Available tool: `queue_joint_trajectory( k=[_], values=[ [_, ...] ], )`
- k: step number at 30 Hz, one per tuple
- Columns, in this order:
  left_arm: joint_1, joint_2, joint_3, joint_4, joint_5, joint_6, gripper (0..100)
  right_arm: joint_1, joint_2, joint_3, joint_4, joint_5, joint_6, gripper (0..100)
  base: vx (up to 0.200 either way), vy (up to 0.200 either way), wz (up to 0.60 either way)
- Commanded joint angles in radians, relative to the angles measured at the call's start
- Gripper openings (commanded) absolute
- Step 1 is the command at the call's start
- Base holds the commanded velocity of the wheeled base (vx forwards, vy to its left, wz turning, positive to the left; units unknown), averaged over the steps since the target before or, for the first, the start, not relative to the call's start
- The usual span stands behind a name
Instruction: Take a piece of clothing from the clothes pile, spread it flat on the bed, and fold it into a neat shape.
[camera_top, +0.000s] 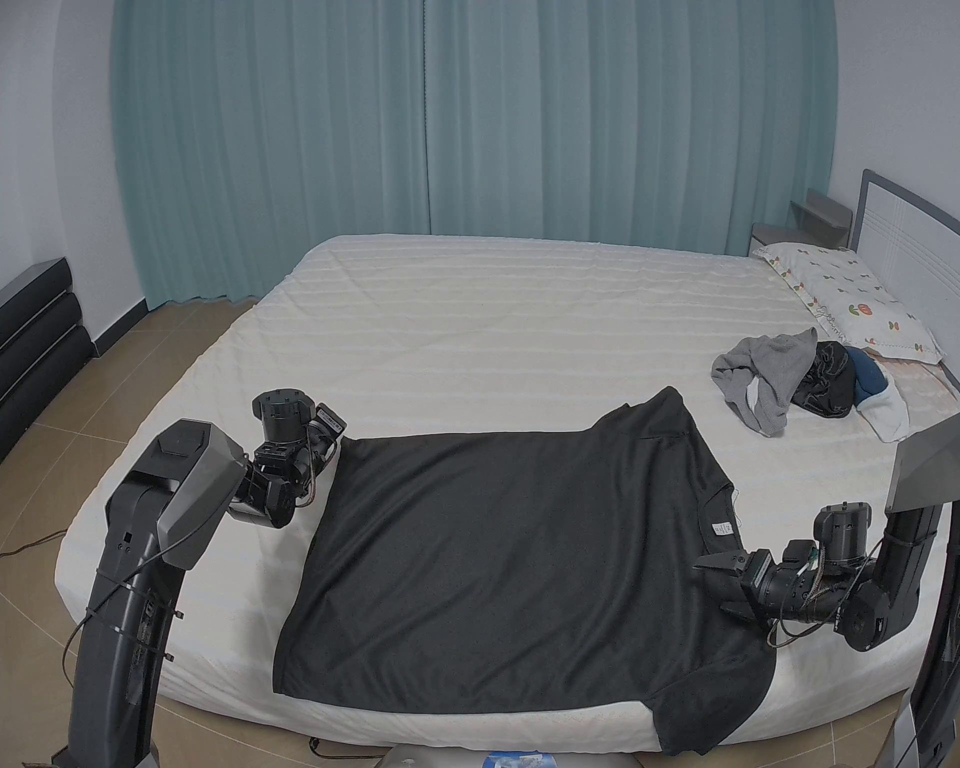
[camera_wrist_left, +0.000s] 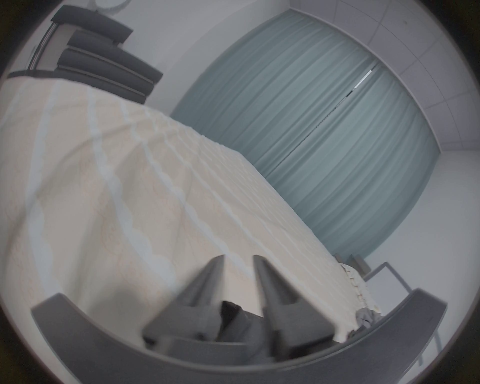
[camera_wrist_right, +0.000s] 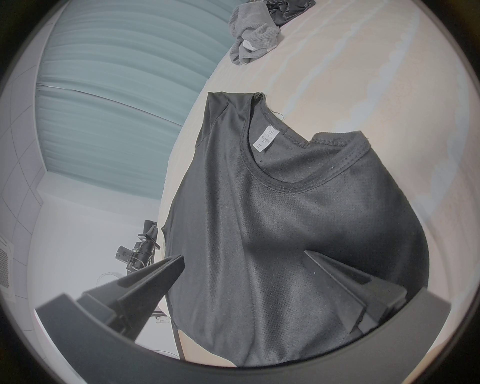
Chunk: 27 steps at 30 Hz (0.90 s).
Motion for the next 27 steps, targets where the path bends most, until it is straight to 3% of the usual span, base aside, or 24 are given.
queue_joint_trajectory(
  k=[1, 11, 23, 24, 27],
  values=[
    [0.001, -0.044, 0.046, 0.001, -0.060, -0.035, 100, 0.001, 0.001, 0.001, 0.000, 0.001, 0.000, 100, 0.000, 0.000, 0.00],
    [0.004, -0.075, 0.128, 0.004, -0.247, -0.063, 100, 0.001, 0.001, 0.001, 0.000, 0.001, 0.000, 100, 0.000, 0.000, 0.00],
    [0.007, -0.061, 0.097, 0.026, -0.289, -0.063, 100, 0.004, 0.001, 0.001, 0.000, 0.001, 0.000, 100, 0.000, 0.000, 0.00],
    [0.008, -0.059, 0.092, 0.027, -0.289, -0.061, 0, 0.005, 0.001, 0.001, 0.000, -0.001, 0.000, 100, 0.000, 0.000, 0.00],
    [0.008, -0.058, 0.091, 0.029, -0.289, -0.061, 0, 0.005, 0.001, 0.001, 0.000, -0.001, 0.000, 100, 0.000, 0.000, 0.00]
  ],
)
